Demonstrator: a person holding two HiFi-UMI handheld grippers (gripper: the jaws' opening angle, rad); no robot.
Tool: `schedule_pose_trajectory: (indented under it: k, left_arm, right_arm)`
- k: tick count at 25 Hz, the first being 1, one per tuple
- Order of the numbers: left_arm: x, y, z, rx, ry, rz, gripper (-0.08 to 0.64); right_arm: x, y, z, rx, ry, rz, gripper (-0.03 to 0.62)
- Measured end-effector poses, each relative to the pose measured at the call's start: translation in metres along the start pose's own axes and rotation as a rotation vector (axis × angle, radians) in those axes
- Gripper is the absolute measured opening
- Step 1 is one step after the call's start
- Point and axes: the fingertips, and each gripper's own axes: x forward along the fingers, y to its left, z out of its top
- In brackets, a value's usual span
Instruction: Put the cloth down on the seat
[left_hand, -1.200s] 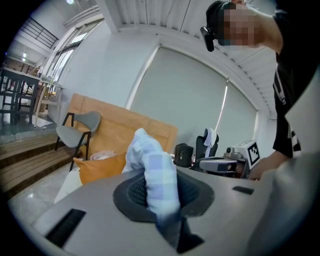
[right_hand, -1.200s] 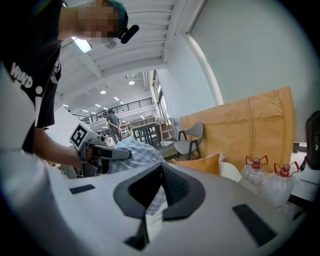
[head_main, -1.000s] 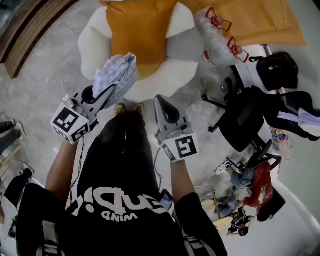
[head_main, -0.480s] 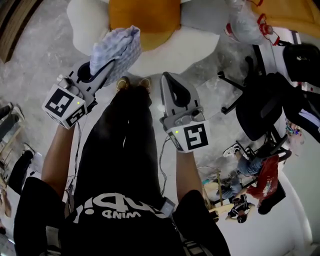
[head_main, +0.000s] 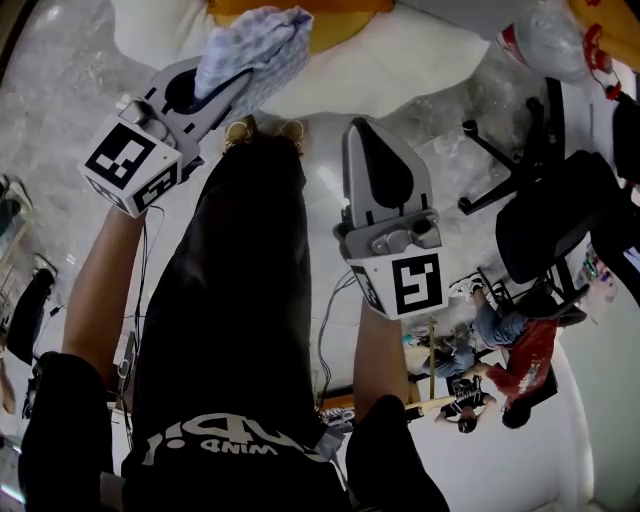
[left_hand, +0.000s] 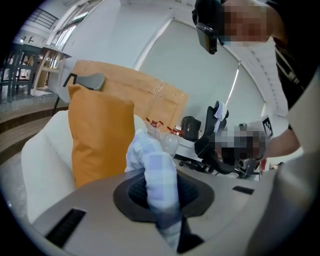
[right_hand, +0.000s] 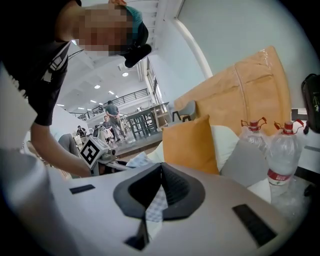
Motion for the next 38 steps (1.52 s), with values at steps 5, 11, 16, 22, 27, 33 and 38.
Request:
schedule_pose_trajectory:
  k: [5,11,16,22,27,33,38]
  left_arm:
    - [0.053,0.006,-0.037,-0.028,0.028,-0.021,0.067]
    - [0.069,0.013,-0.061,-0.049,-0.007,-0.064,0.067]
    - [0.118,0.018,-0.085,-0.068,-0.008,-0.100,0.069]
    - [0.158,0.045,-0.120,-0.036,0.089,-0.052,0.069]
    - [0.156,0.067,-0.125,-0.044,0.110,0.006,0.068]
    - [0.146,0.091,-0.137,-0.031,0.140,0.087,0.069]
    - [0.139,0.123,-0.145,-0.029,0.174,0.201,0.071]
  right_arm:
    - [0.013,-0.035,-0.039,0.022,0.022,-0.002,0.021]
    - [0.030,-0.020,-0.049,0.037,0.029,0.005,0.021]
    - [0.034,-0.038,-0.065,0.062,0.051,0.006,0.021]
    - [0.034,-0.051,-0.076,0.075,0.077,0.012,0.021]
    - [0.033,-0.053,-0.077,0.077,0.078,0.013,0.021]
    - [0.035,-0.053,-0.078,0.088,0.077,0.016,0.021]
    - [0.036,-0.056,-0.083,0.098,0.085,0.012,0.021]
